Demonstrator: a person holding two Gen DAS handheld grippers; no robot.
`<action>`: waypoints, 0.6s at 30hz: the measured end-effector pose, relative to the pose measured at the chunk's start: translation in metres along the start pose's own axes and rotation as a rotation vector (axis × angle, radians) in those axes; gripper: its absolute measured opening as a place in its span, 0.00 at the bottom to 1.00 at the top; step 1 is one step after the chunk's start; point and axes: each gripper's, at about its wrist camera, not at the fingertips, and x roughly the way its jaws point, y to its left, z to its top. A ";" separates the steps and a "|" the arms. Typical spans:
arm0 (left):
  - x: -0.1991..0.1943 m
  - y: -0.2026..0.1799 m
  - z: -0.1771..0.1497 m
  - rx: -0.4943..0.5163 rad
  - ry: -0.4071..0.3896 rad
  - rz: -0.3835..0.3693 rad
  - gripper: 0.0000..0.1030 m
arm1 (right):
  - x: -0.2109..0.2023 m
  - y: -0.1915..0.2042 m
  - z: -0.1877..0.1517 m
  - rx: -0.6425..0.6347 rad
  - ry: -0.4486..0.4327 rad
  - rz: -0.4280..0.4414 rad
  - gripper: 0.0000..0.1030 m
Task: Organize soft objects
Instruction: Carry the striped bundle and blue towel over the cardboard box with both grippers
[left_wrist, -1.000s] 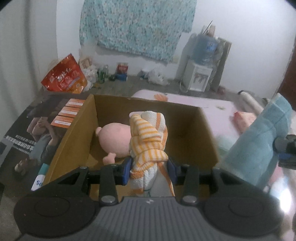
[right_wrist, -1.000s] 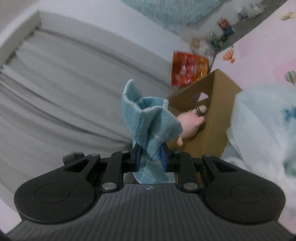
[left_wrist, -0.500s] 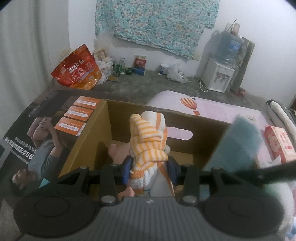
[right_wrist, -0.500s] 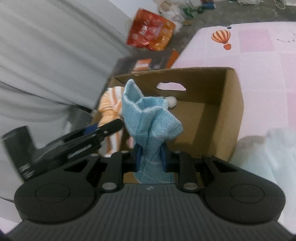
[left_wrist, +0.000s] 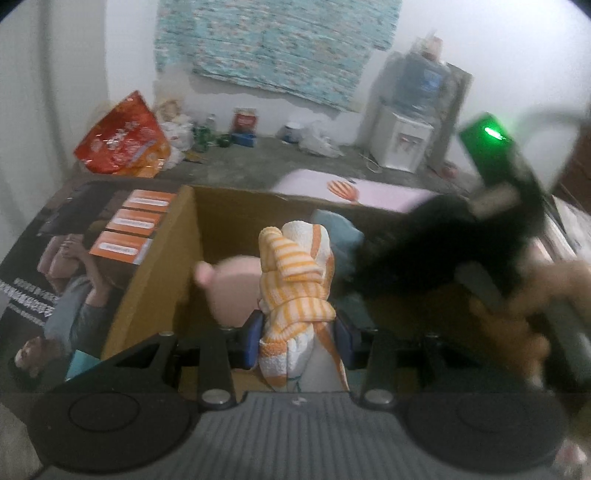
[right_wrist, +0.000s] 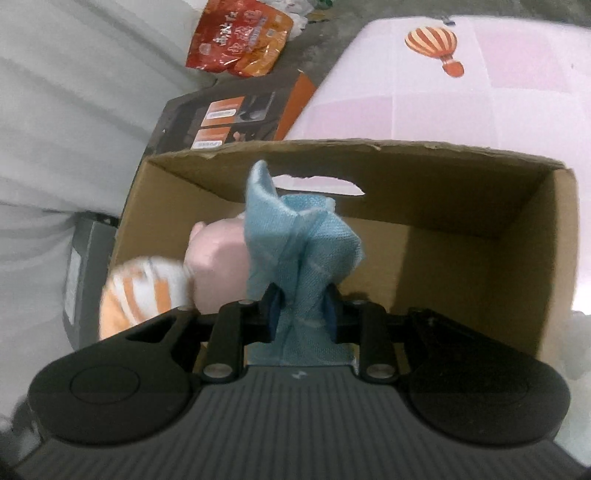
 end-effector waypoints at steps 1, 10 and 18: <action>0.001 -0.004 -0.002 0.013 0.008 -0.012 0.40 | 0.006 -0.003 0.005 0.015 0.005 0.005 0.24; 0.003 -0.010 -0.011 0.041 0.035 -0.025 0.40 | 0.020 -0.018 0.020 0.069 0.019 0.039 0.25; -0.024 -0.018 -0.035 0.164 0.038 -0.091 0.40 | 0.022 -0.020 0.024 0.063 0.030 0.051 0.25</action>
